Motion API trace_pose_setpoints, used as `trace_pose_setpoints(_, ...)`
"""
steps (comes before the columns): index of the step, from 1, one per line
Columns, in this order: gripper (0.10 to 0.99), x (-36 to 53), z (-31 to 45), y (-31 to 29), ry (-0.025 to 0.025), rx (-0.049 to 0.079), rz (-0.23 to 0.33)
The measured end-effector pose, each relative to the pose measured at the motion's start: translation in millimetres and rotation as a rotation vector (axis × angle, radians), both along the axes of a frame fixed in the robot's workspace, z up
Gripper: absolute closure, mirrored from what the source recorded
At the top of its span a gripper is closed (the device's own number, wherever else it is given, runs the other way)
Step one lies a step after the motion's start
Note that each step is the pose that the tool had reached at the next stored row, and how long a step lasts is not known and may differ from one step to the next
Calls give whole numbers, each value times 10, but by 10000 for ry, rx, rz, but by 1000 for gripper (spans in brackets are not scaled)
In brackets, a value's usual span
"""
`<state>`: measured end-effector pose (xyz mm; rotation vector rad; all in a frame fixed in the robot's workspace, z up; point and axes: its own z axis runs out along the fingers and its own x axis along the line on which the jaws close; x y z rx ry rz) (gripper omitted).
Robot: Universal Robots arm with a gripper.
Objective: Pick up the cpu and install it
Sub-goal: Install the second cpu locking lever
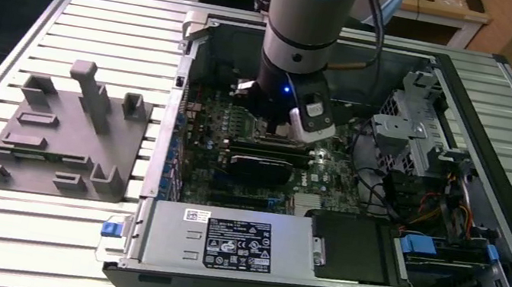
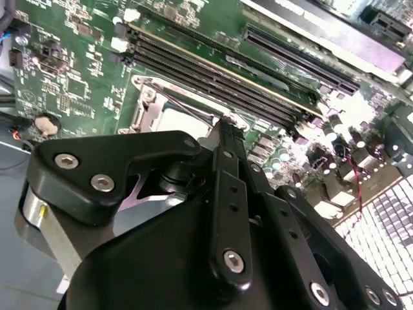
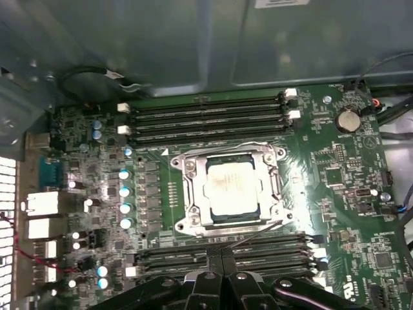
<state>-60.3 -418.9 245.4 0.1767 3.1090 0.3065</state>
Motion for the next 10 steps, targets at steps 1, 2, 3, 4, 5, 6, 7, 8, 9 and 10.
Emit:
trace_pose_setpoints(1, 980, 8, -9, 0, 0, -2, -2)
trace_pose_setpoints(2, 980, 10, -20, 0, 1, -7, -5)
trace_pose_setpoints(3, 980, 11, -32, 0, 1, -18, -9)
trace_pose_setpoints(4, 980, 11, -46, 0, 0, -29, -13)
trace_pose_setpoints(5, 980, 11, -59, 1, 1, -38, -19)
trace_pose_setpoints(6, 980, 11, -71, 0, 1, -46, -23)
trace_pose_setpoints(7, 980, 11, -83, 0, 1, -54, -26)
trace_pose_setpoints(8, 980, 11, -95, 0, 1, -59, -28)
trace_pose_setpoints(9, 980, 10, -107, 0, 1, -62, -28)
trace_pose_setpoints(10, 980, 6, -119, 0, 0, -63, -29)
